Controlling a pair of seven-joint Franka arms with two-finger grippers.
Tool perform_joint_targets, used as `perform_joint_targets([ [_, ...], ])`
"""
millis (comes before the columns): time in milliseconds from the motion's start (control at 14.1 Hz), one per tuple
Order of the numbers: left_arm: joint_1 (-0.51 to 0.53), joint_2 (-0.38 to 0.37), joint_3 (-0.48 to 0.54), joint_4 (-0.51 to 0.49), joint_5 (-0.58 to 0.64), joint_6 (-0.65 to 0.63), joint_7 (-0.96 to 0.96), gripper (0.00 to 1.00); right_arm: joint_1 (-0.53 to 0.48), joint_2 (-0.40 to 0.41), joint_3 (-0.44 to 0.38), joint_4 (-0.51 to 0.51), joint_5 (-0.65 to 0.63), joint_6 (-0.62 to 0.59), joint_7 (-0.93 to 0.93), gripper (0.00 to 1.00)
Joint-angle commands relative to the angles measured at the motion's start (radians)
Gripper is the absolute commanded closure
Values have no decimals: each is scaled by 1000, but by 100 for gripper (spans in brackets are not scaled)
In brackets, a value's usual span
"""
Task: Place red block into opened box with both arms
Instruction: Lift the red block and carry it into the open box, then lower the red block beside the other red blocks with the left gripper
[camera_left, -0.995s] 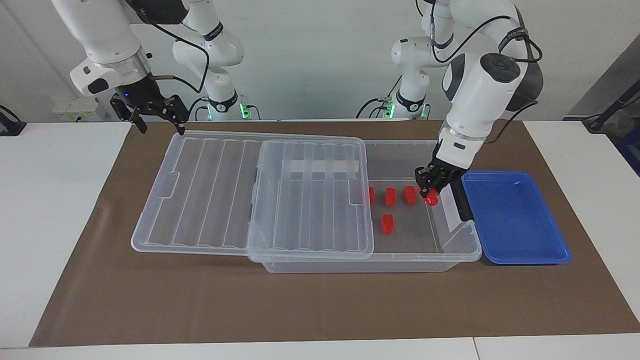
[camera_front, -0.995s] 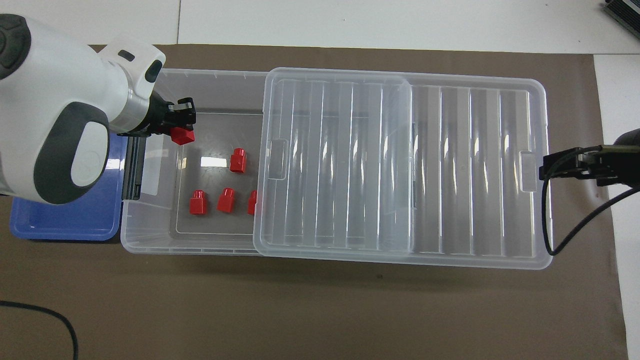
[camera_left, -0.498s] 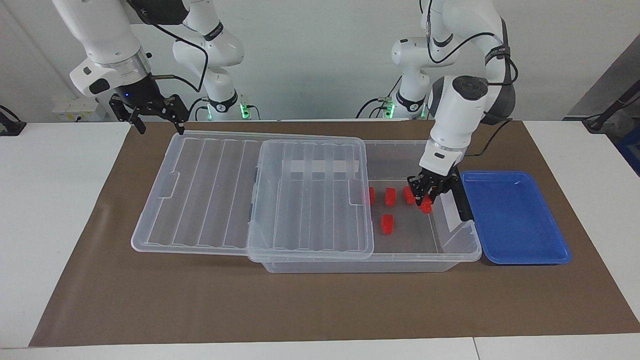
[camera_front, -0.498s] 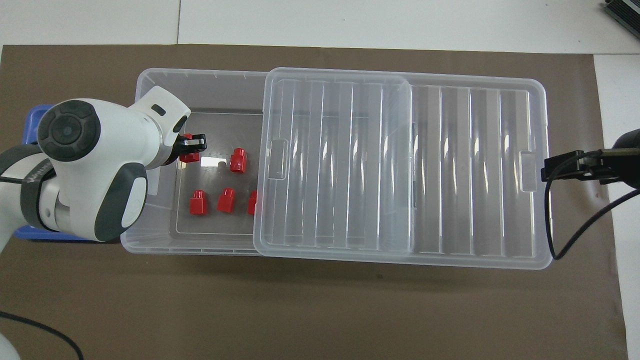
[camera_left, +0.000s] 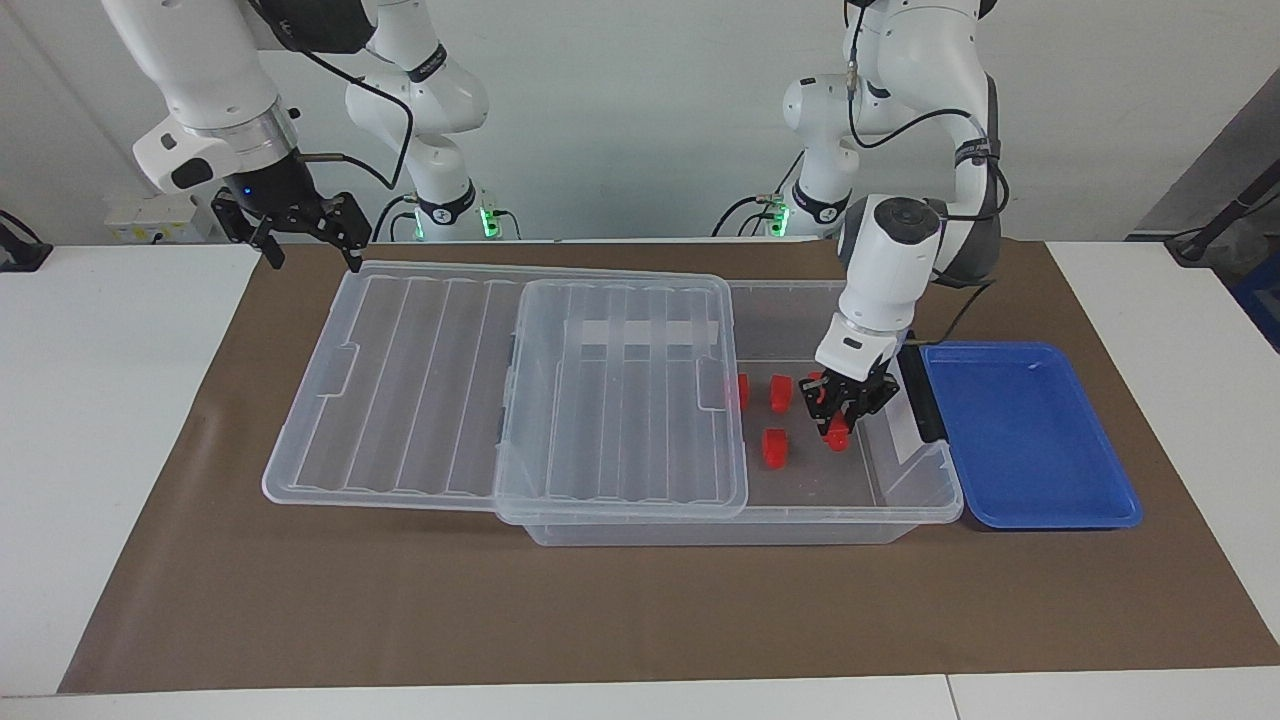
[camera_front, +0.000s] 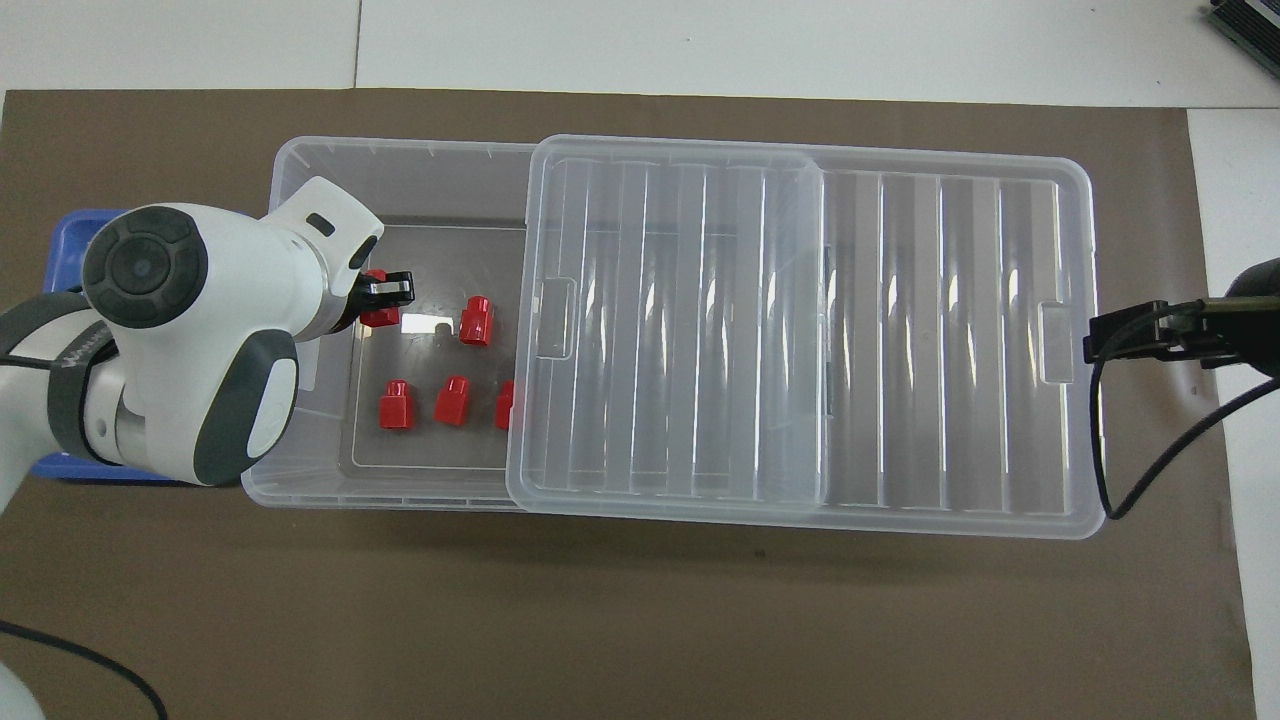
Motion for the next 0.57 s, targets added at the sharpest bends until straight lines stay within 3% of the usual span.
perform_joint_targets([
  [0,-8,22,11,3,27,48,-2,100,-15,39,4,63,2,-9,18,0],
  [498,2,87,20,5,114,94,-15,100,-7,38,4,48,1,-23,21,0],
])
